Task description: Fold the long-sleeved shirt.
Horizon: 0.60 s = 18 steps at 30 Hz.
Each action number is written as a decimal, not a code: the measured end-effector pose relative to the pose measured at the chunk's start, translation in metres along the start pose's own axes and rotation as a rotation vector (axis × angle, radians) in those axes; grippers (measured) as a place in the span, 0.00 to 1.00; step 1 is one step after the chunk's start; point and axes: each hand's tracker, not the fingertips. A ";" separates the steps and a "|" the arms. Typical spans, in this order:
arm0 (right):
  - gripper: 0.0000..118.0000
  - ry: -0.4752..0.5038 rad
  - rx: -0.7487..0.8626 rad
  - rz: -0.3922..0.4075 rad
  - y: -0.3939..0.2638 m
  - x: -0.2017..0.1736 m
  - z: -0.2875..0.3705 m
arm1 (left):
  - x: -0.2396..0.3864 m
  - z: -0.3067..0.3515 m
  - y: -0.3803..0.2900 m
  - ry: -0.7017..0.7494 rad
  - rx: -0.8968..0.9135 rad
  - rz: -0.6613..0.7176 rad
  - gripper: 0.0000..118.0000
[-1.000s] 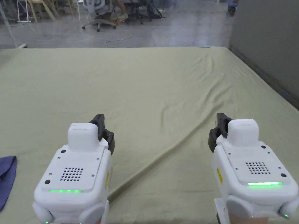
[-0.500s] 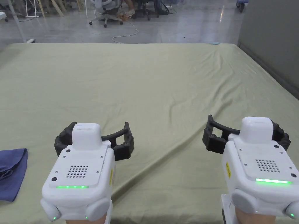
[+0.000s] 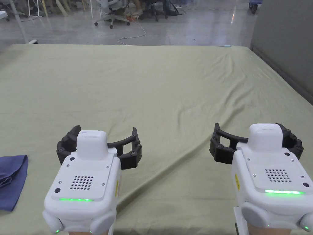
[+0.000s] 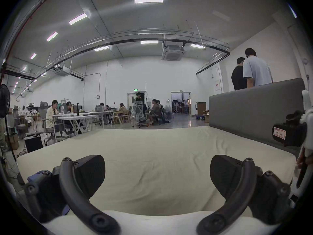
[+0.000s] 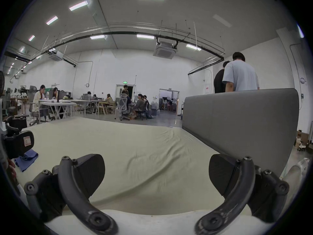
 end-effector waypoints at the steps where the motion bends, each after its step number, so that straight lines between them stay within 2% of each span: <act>1: 1.00 -0.001 0.002 -0.002 0.000 -0.001 0.000 | 0.000 0.000 -0.001 0.001 0.000 0.001 1.00; 18: 1.00 -0.002 0.006 0.012 0.005 -0.003 -0.001 | -0.005 0.003 0.006 0.007 -0.019 0.021 1.00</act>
